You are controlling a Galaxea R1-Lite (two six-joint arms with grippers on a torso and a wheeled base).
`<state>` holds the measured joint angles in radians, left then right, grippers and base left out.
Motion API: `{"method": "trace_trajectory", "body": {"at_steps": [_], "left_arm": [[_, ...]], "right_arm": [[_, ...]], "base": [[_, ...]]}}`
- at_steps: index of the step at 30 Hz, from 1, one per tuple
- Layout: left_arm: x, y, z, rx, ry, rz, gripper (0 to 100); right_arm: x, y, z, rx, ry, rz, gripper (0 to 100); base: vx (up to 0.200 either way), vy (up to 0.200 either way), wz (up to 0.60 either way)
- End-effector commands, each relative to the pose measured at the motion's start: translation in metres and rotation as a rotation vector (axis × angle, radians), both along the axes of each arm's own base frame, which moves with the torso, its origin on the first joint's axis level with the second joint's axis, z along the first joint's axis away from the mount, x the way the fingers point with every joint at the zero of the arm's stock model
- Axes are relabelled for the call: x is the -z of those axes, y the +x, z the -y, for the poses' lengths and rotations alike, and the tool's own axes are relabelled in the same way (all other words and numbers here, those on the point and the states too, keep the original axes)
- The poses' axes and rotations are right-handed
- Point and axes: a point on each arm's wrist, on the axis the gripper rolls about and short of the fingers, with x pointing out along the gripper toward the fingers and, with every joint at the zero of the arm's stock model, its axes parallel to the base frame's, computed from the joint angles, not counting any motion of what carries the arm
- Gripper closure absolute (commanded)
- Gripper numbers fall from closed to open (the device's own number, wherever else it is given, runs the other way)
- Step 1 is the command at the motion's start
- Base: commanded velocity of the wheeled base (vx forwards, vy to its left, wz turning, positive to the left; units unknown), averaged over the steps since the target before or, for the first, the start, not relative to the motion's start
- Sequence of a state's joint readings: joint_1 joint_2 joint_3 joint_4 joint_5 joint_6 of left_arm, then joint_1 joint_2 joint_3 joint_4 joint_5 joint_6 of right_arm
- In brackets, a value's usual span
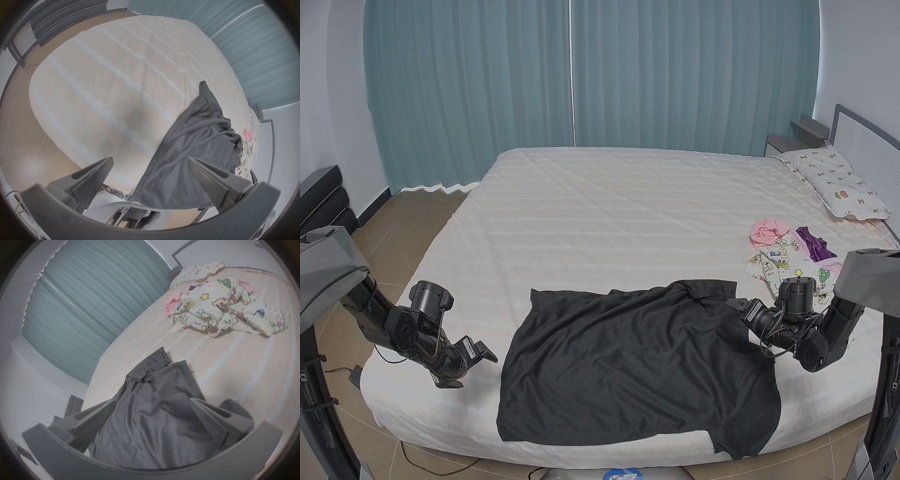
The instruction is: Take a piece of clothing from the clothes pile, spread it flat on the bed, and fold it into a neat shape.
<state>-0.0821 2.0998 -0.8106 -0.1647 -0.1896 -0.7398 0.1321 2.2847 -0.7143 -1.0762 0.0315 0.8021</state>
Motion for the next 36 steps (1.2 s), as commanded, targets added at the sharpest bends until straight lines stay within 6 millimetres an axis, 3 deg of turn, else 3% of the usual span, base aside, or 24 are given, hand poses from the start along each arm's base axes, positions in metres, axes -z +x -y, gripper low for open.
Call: {"method": "trace_trajectory", "body": {"at_steps": [1, 9, 19, 34, 36], "left_arm": [[-0.003, 0.002, 0.001, 0.0, -0.022, 0.01, 0], [-0.002, 0.0, 0.001, 0.008, -0.045, 0.0, 0], [0.0, -0.001, 0.002, 0.011, -0.044, -0.008, 0], [0.002, -0.001, 0.003, 0.012, -0.044, -0.013, 0], [0.002, -0.001, 0.003, 0.012, -0.044, -0.014, 0]], "right_arm": [[0.007, 0.028, -0.007, 0.025, 0.055, -0.012, 0], [0.025, 0.073, -0.029, 0.073, 0.055, -0.011, 0], [0.038, 0.098, -0.038, 0.067, 0.05, -0.036, 0], [0.033, 0.127, -0.043, 0.088, 0.105, 0.019, 0], [0.021, 0.14, -0.043, 0.106, 0.161, 0.075, 0]], "base": [[0.0, 0.0, 0.0], [0.025, 0.0, 0.0], [0.04, 0.0, 0.0], [0.0, 0.0, 0.0], [0.0, 0.0, 0.0]]}}
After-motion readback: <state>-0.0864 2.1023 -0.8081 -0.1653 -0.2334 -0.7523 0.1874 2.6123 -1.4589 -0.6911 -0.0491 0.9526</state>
